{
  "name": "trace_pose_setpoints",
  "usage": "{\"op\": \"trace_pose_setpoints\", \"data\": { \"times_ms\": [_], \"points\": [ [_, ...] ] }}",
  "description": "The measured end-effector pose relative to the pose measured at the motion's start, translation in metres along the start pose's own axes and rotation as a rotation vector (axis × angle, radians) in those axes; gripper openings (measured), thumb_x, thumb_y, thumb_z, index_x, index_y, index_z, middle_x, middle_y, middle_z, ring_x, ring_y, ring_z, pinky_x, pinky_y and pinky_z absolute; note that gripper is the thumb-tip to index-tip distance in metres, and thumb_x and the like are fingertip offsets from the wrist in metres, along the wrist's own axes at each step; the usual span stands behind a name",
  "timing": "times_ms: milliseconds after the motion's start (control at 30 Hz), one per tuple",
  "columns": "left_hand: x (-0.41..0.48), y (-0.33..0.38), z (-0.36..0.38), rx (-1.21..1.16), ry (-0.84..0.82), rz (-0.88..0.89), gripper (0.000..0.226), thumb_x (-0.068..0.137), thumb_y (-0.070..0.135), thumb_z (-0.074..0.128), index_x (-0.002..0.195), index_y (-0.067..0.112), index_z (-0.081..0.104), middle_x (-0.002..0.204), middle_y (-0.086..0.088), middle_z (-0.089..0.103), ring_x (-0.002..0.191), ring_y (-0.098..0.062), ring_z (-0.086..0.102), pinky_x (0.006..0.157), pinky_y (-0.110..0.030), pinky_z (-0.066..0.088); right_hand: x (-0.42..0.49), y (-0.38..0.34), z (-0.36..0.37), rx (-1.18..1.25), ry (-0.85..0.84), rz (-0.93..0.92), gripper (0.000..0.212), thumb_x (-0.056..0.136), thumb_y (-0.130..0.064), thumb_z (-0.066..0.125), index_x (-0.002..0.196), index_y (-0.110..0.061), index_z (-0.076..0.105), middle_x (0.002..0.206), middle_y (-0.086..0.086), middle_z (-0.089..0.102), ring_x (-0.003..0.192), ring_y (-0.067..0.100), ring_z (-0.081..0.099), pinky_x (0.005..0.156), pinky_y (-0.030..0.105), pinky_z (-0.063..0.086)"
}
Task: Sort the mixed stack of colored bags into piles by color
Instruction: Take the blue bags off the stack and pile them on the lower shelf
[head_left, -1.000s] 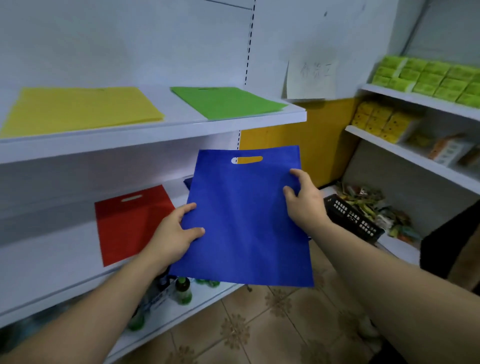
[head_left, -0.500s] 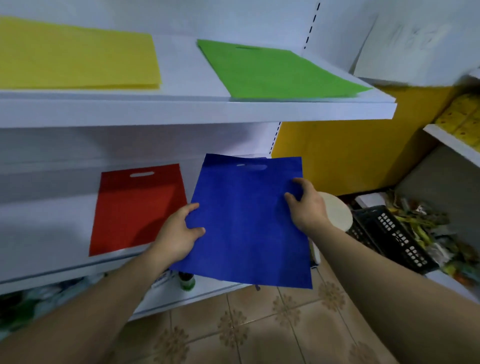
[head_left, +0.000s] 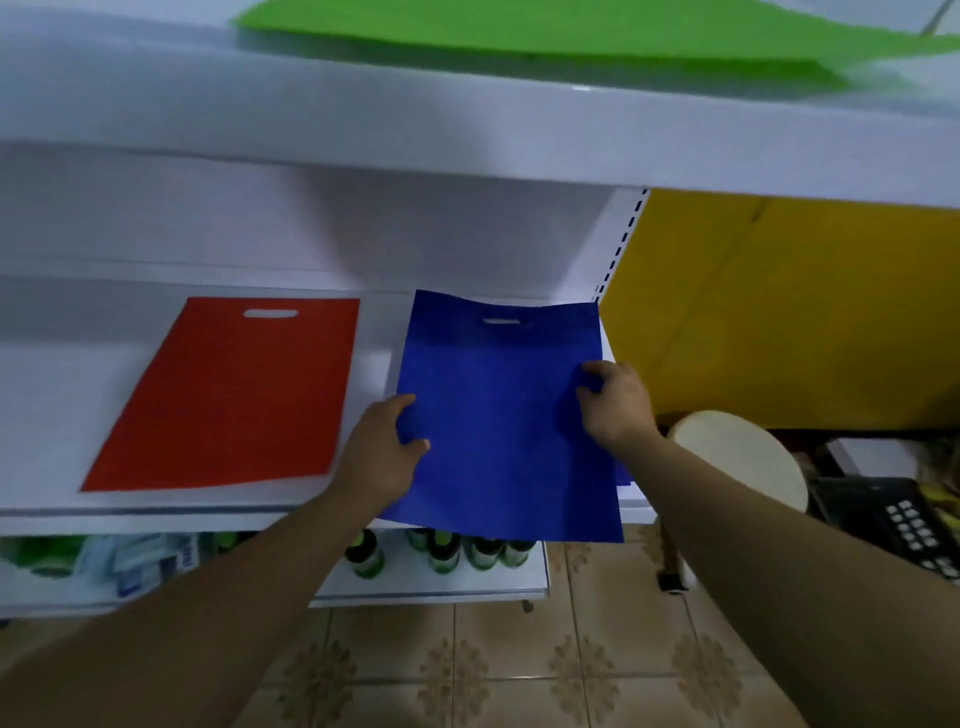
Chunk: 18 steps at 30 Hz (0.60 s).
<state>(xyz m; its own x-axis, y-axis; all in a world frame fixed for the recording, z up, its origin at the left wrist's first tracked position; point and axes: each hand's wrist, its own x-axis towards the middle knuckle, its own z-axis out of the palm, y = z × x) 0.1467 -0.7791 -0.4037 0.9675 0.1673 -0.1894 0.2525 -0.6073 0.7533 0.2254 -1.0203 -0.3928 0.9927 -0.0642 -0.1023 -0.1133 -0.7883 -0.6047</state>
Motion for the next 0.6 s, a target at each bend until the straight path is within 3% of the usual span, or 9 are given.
{"op": "trace_pose_setpoints", "data": {
  "times_ms": [167, 367, 467, 600],
  "points": [
    [0.021, -0.008, 0.022, 0.101, -0.042, -0.028, 0.074, 0.088, 0.028, 0.065, 0.148, 0.014, 0.025, 0.151, -0.01, 0.021, 0.134, -0.025, 0.032, 0.111, -0.033, 0.028, 0.027, 0.019, 0.011, -0.176, -0.071, -0.039, 0.057, 0.098, -0.034, 0.049, 0.147, -0.012, 0.031, 0.152, 0.009, 0.028, 0.136, 0.029, 0.033, 0.11, 0.039, 0.032],
    [0.003, -0.022, 0.04, 0.421, -0.347, 0.034, 0.113, 0.064, 0.076, 0.062, 0.151, 0.033, 0.004, 0.157, 0.005, -0.017, 0.145, -0.022, -0.005, 0.119, -0.042, 0.009, 0.037, 0.037, 0.024, -0.346, -0.186, -0.015, 0.082, 0.094, -0.055, 0.046, 0.153, -0.014, 0.006, 0.161, 0.005, 0.004, 0.146, 0.03, 0.008, 0.117, 0.042, 0.015],
    [-0.003, -0.023, 0.051, 0.577, -0.349, 0.085, 0.104, 0.073, 0.069, 0.06, 0.151, 0.034, 0.001, 0.157, 0.003, -0.019, 0.145, -0.026, -0.013, 0.118, -0.044, 0.005, 0.04, 0.04, 0.028, -0.344, -0.166, -0.047, 0.084, 0.093, -0.053, 0.048, 0.153, -0.015, 0.002, 0.161, 0.003, 0.0, 0.147, 0.03, 0.007, 0.117, 0.042, 0.015],
    [-0.003, -0.024, 0.054, 0.583, -0.249, 0.085, 0.09, 0.083, 0.059, 0.057, 0.152, 0.029, 0.006, 0.159, -0.001, -0.012, 0.145, -0.025, -0.008, 0.117, -0.04, 0.006, 0.046, 0.04, 0.033, -0.321, -0.164, -0.064, 0.084, 0.094, -0.049, 0.05, 0.153, -0.018, -0.001, 0.161, 0.005, -0.004, 0.147, 0.031, 0.007, 0.117, 0.041, 0.016]
  ]
}}
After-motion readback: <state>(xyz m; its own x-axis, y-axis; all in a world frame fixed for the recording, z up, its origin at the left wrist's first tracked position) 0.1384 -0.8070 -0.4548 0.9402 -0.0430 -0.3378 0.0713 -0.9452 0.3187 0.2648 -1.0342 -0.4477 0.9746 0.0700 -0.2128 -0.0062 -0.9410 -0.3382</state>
